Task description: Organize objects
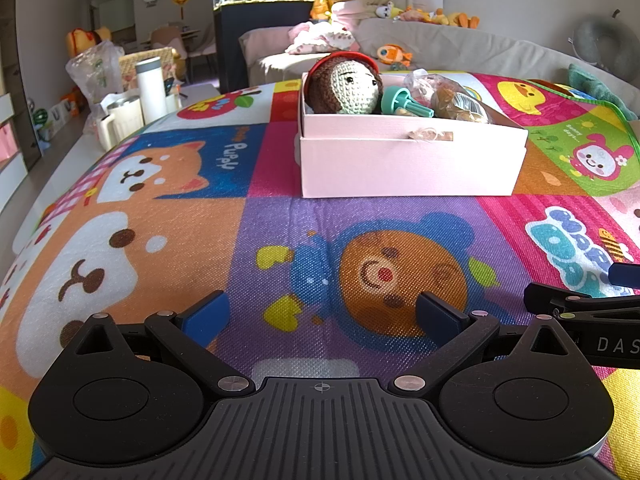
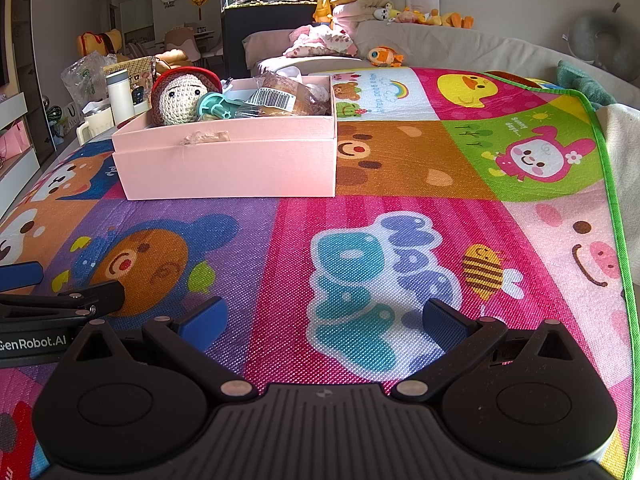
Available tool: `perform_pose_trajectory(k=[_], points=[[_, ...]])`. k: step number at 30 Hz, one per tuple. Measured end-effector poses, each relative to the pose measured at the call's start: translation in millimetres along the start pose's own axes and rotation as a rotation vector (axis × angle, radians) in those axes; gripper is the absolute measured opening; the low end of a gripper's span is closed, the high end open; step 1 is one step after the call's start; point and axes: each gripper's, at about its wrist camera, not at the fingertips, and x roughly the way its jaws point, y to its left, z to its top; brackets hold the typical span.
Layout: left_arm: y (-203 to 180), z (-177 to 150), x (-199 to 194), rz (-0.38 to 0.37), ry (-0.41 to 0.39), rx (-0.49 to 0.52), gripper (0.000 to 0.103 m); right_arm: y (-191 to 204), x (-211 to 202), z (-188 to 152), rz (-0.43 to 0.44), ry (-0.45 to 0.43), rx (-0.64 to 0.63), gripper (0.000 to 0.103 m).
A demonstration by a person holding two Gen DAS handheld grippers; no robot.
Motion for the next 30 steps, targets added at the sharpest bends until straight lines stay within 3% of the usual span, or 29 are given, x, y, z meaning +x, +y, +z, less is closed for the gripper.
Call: perform_pose_trajectory(k=[30], points=[[1.1, 0.1, -0.2, -0.005, 0.001, 0.000, 0.102, 0.0, 0.1, 0.0, 0.000, 0.000, 0.000, 0.103]])
